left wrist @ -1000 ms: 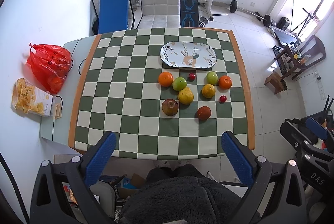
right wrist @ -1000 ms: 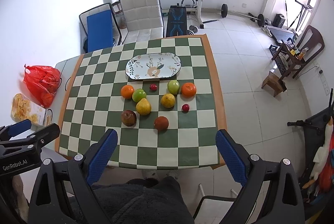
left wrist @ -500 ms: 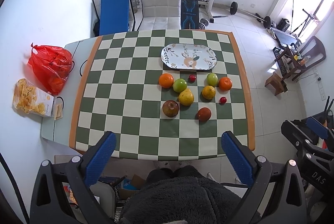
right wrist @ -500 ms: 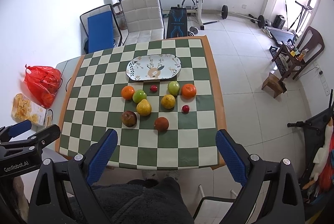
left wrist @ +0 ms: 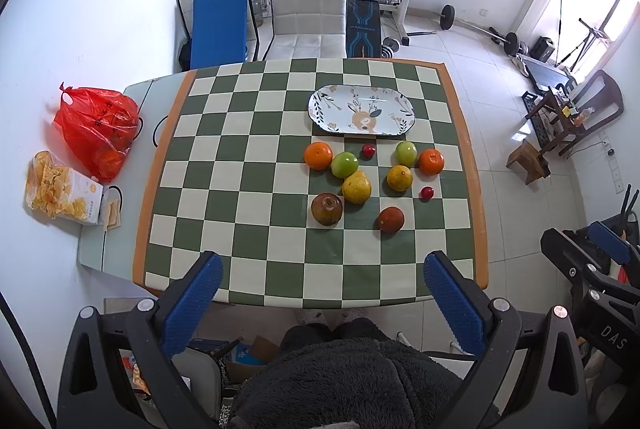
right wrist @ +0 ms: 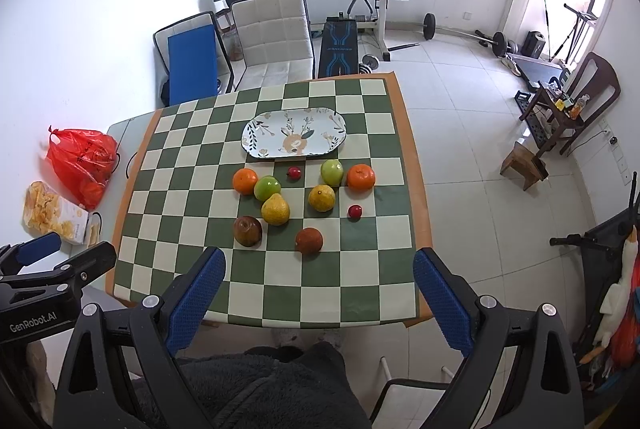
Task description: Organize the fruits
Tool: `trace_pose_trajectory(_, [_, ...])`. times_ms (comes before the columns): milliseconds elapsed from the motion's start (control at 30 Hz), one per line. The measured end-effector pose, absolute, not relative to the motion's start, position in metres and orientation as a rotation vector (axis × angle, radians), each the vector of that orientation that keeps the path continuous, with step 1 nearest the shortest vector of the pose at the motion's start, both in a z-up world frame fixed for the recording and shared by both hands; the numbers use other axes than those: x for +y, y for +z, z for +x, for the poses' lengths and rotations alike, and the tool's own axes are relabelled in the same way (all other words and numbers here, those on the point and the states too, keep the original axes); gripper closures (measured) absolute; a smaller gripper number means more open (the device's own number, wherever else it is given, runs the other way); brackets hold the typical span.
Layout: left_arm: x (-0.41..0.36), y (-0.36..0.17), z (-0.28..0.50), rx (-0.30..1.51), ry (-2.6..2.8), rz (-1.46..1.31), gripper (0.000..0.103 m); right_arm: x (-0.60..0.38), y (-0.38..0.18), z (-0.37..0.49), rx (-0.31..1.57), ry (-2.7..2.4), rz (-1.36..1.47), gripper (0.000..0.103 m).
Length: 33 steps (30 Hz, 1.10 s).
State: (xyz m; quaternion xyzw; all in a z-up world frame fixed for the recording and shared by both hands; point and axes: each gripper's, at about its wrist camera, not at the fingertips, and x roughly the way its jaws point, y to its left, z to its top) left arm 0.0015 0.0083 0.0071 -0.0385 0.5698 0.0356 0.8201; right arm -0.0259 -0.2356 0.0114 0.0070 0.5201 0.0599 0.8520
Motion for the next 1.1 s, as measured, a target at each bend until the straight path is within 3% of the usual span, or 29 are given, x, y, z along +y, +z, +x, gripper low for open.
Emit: trace_pose_trajectory(1100, [0.0072,0.0095,0.0033,1.205,0.075,-0.082,0.0,-0.238,0.0139,-0.0266,1.085,0.131,0.016,0.006])
